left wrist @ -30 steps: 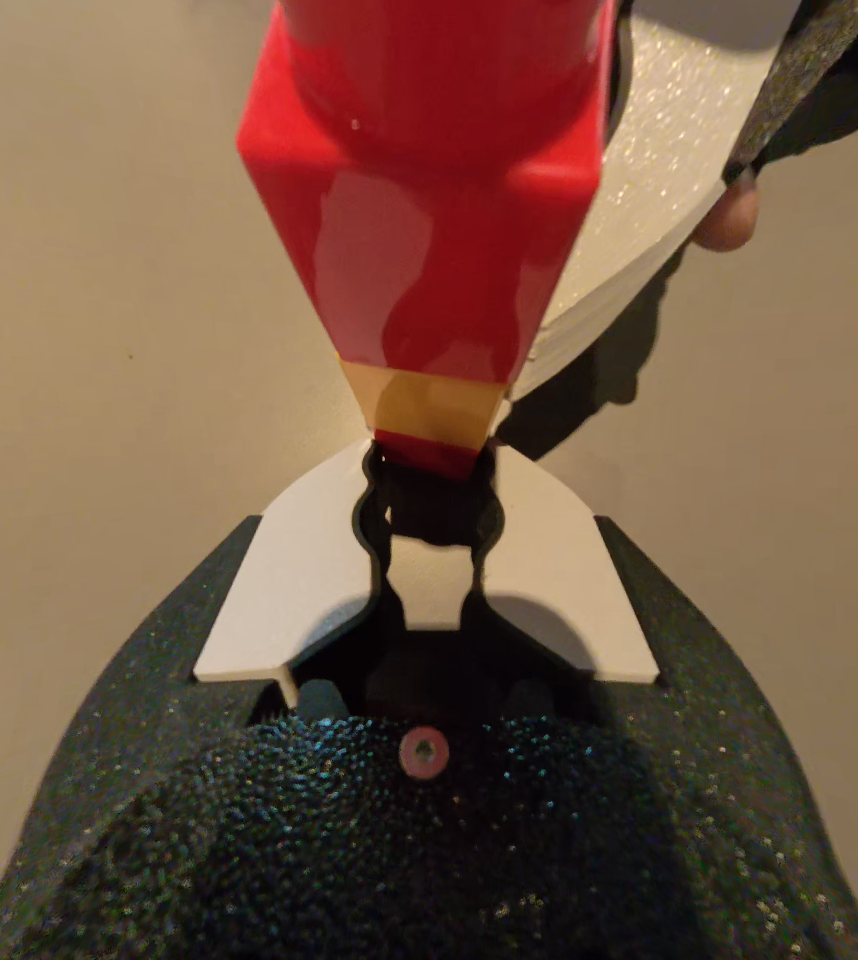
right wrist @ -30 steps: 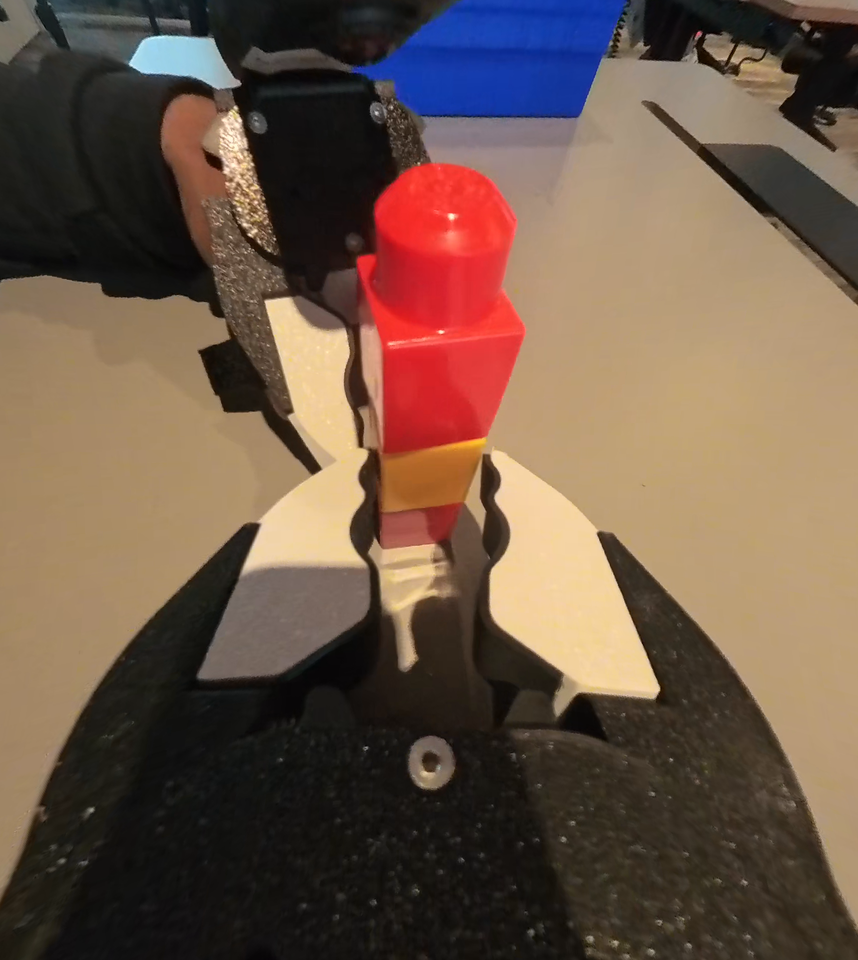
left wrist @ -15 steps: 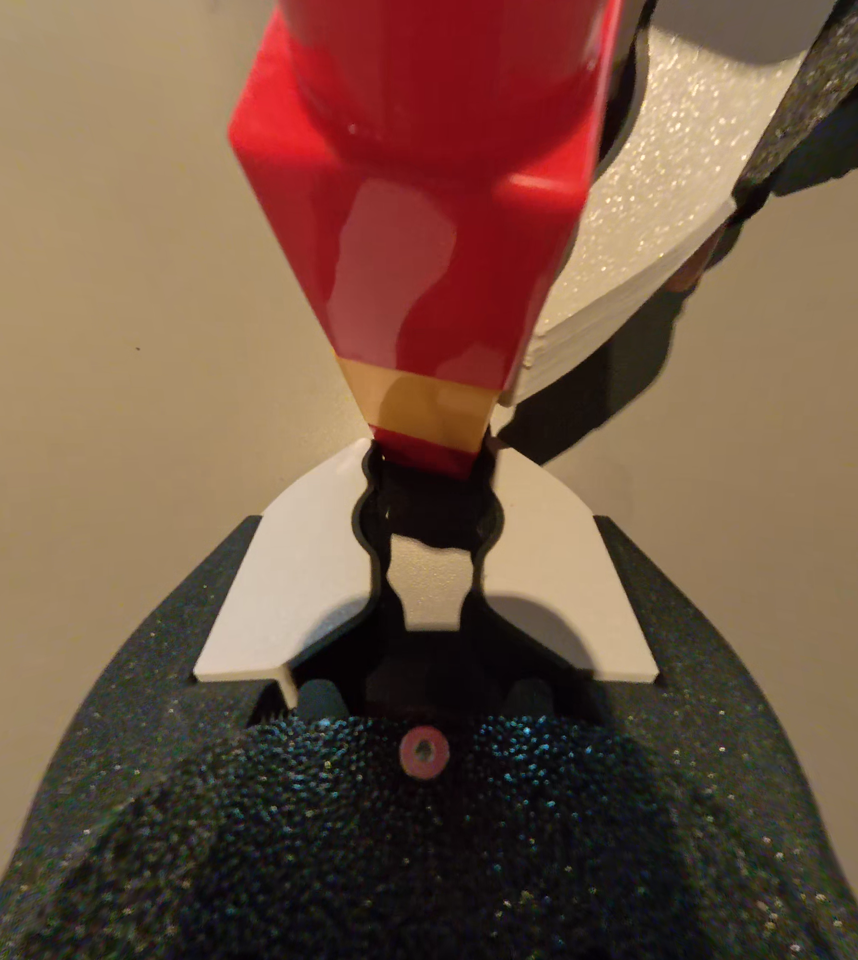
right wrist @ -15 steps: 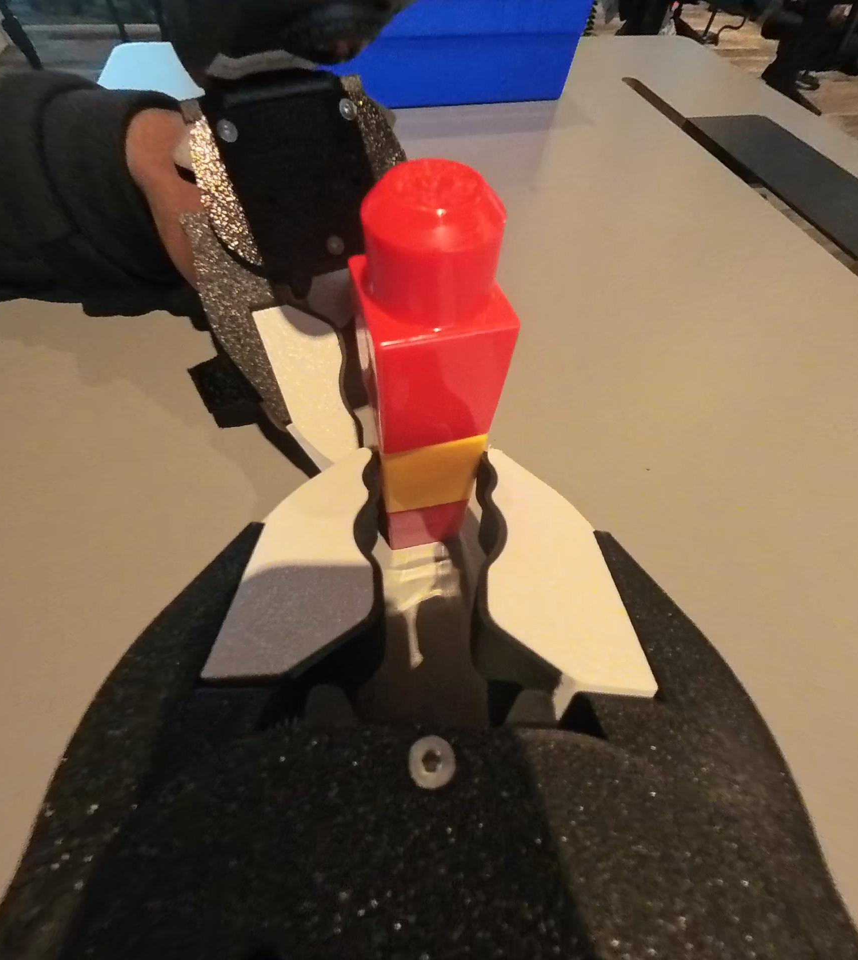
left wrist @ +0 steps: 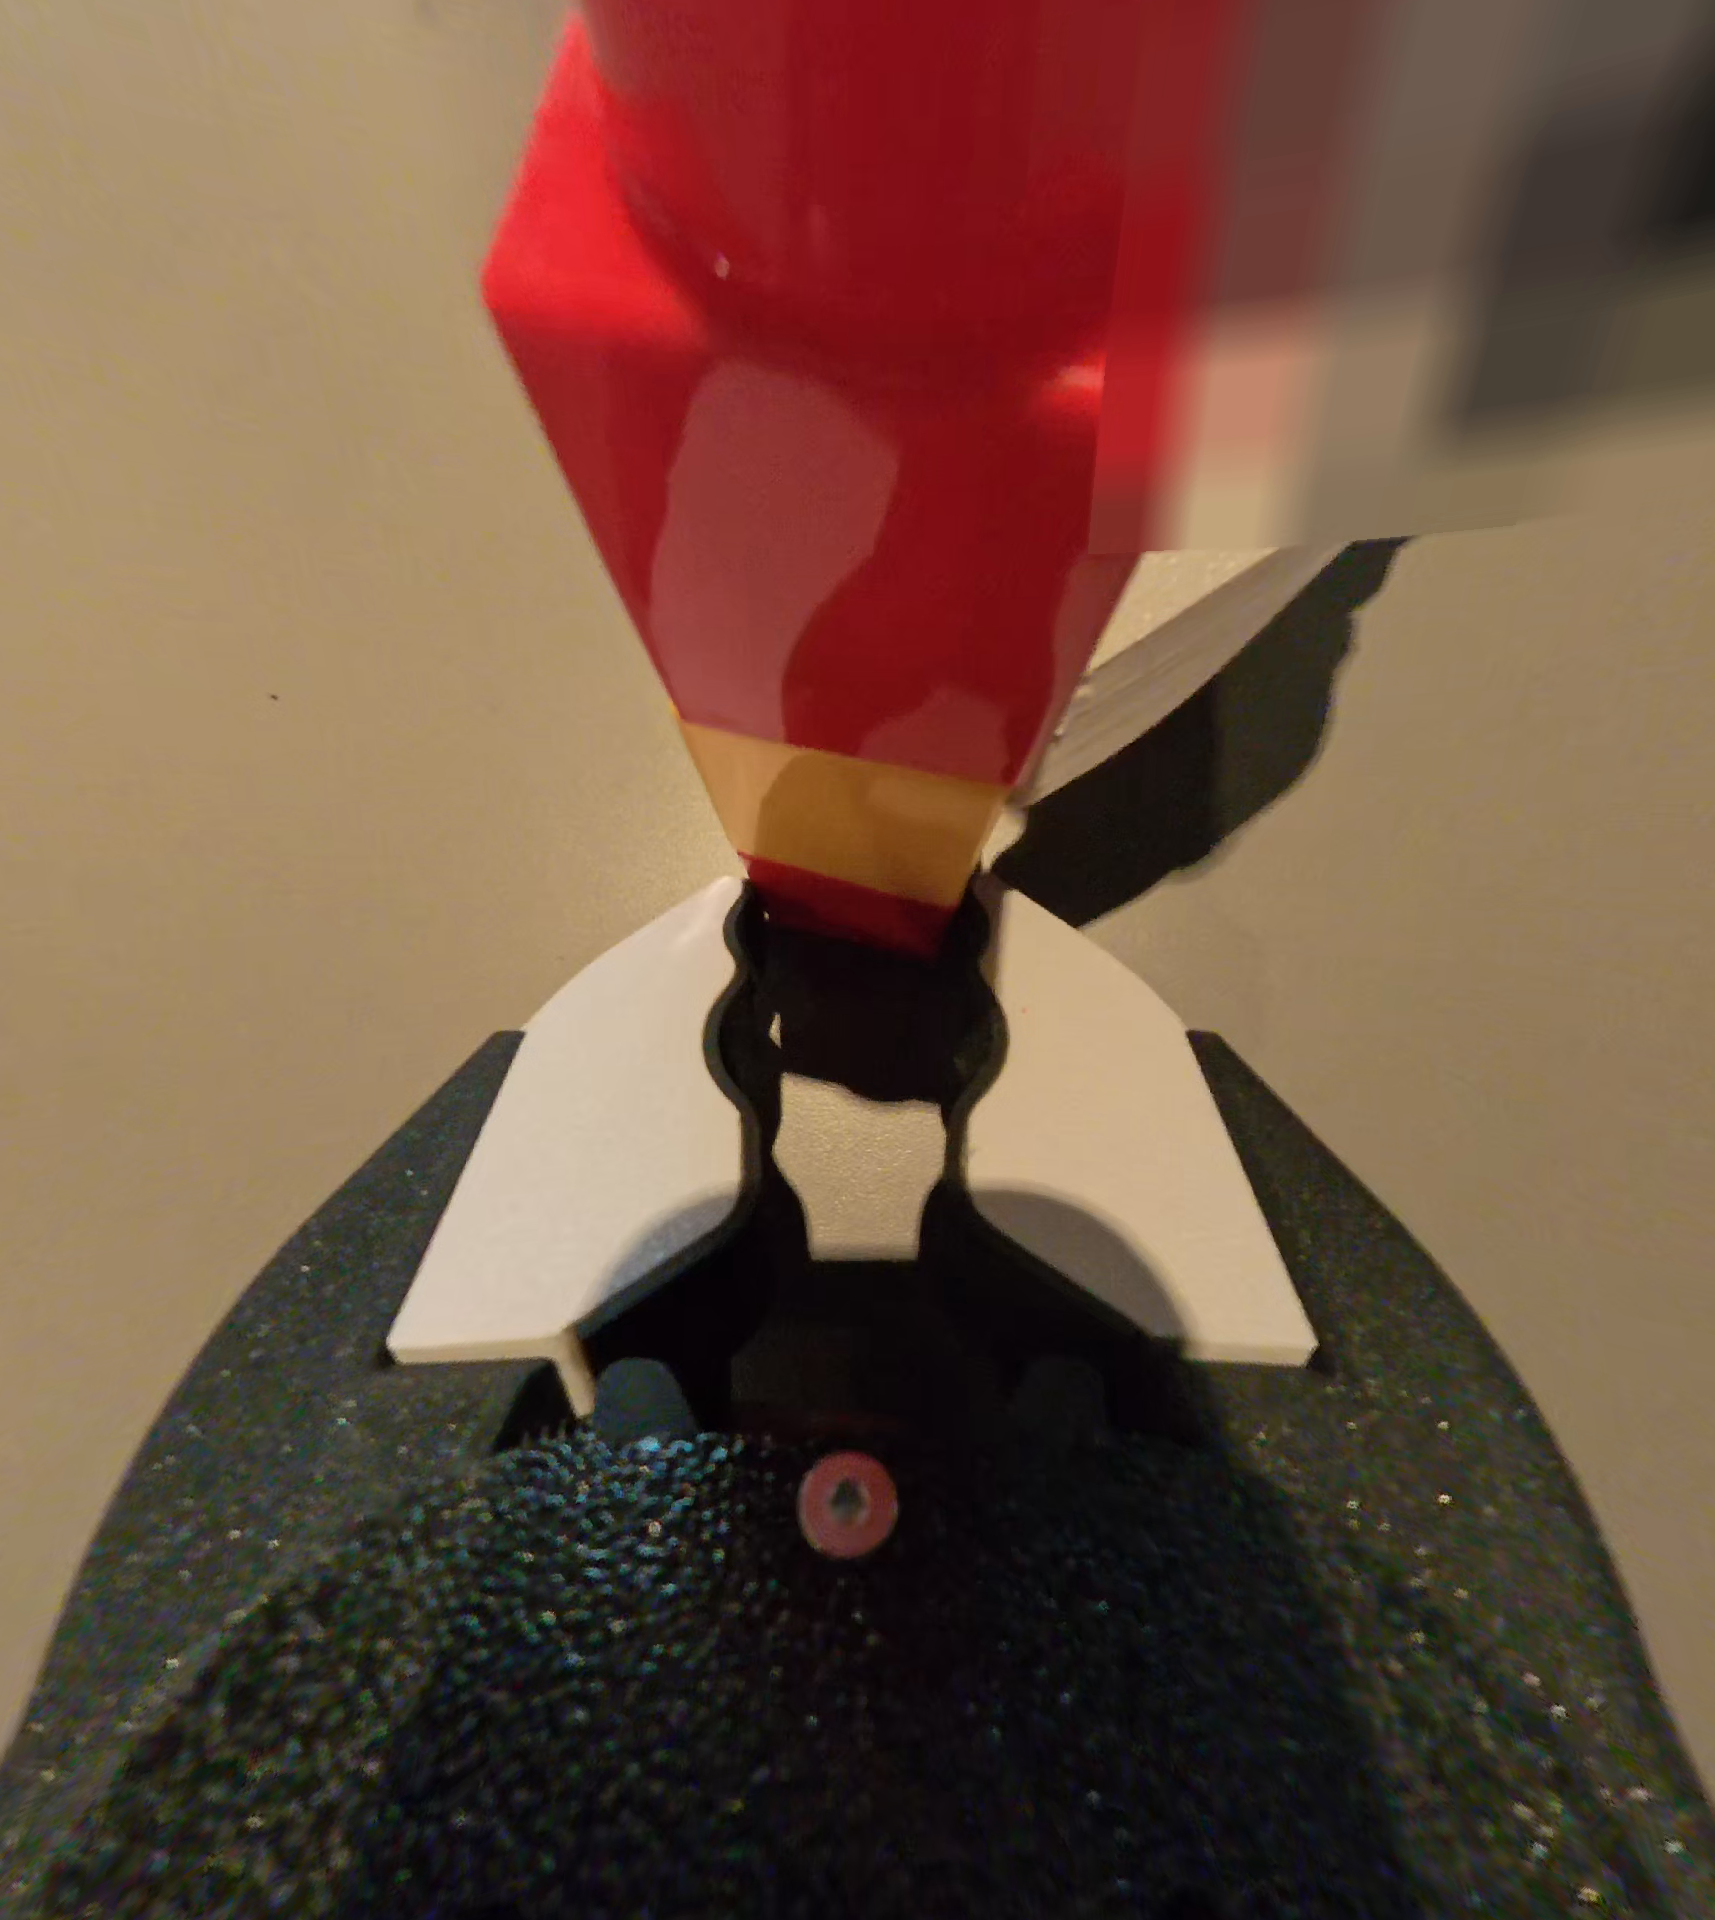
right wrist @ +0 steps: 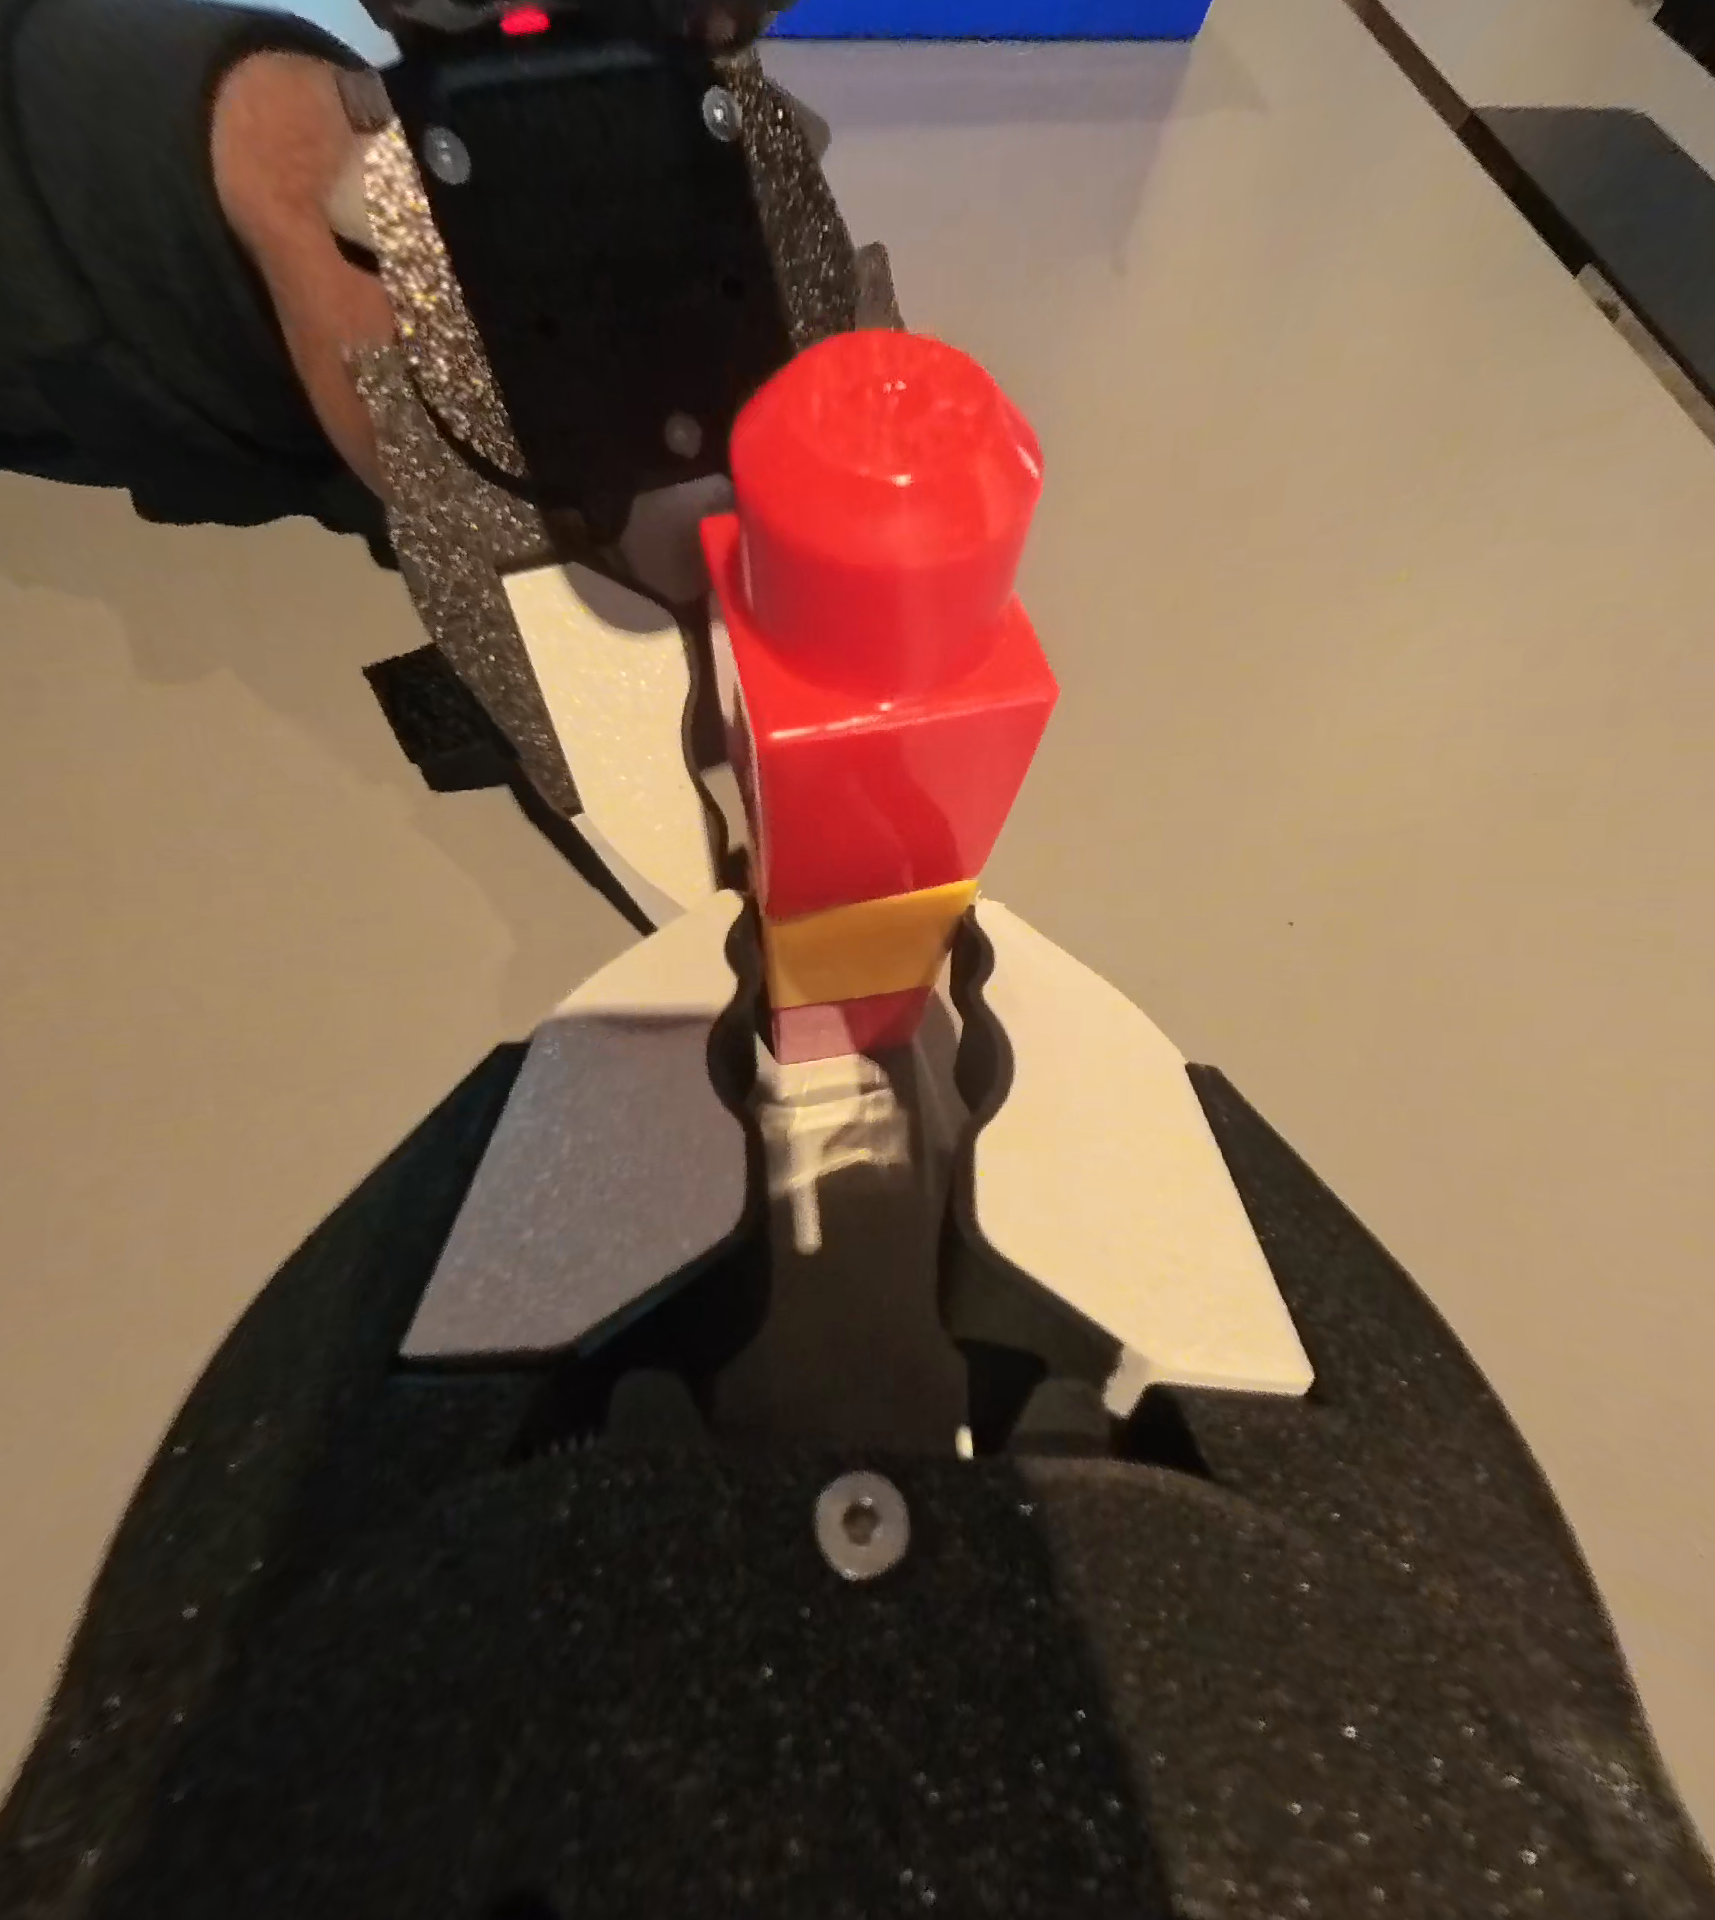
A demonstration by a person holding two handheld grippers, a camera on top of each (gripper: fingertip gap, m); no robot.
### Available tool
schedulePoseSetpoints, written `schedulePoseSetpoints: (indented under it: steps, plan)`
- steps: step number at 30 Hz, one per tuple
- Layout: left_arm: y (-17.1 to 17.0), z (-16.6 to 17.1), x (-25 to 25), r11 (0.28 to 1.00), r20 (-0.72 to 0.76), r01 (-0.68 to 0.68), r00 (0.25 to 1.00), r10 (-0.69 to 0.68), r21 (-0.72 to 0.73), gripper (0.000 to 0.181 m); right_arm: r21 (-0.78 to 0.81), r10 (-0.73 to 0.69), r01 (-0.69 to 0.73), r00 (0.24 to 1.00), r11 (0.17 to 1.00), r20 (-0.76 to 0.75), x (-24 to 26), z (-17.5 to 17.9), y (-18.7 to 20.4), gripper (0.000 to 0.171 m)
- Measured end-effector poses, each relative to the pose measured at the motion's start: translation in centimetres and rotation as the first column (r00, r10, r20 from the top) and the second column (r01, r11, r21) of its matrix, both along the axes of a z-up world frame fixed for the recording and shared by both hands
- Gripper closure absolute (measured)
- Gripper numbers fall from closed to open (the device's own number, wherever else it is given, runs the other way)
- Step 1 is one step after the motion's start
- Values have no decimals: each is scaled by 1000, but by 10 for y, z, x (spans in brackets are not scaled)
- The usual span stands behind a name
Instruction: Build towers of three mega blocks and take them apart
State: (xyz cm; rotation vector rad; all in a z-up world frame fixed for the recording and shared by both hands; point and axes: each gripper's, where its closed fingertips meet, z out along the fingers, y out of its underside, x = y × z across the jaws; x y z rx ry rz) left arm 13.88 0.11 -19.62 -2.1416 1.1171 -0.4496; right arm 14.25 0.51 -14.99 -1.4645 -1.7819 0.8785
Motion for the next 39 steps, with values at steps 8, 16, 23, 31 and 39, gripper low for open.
schedulePoseSetpoints:
  steps: [8, 16, 23, 31, 39]
  plan:
    - [0, 0, 0, 1000, 2, 0, 1000, 0, -3, 146, -28, -2, 0, 998, 1000, -60, 0, -3, -1, 135]
    - [0, 0, 0, 1000, 1, 1, 1000, -1, -2, 147, -64, 16, -29, 982, 998, -186, -2, 11, 0, 114]
    - [1, -1, 0, 1000, 1, 1, 1000, -1, -2, 147, -47, 13, -25, 971, 999, -239, -10, 22, -3, 128]
    - [1, -1, 0, 1000, 3, 3, 1000, -3, -5, 146, -67, 36, -49, 980, 997, -194, -9, 20, -3, 134]
    - [1, -1, 0, 1000, 5, 9, 1000, -9, -9, 146, -47, 47, -54, 988, 997, -145, -7, 18, -3, 134]
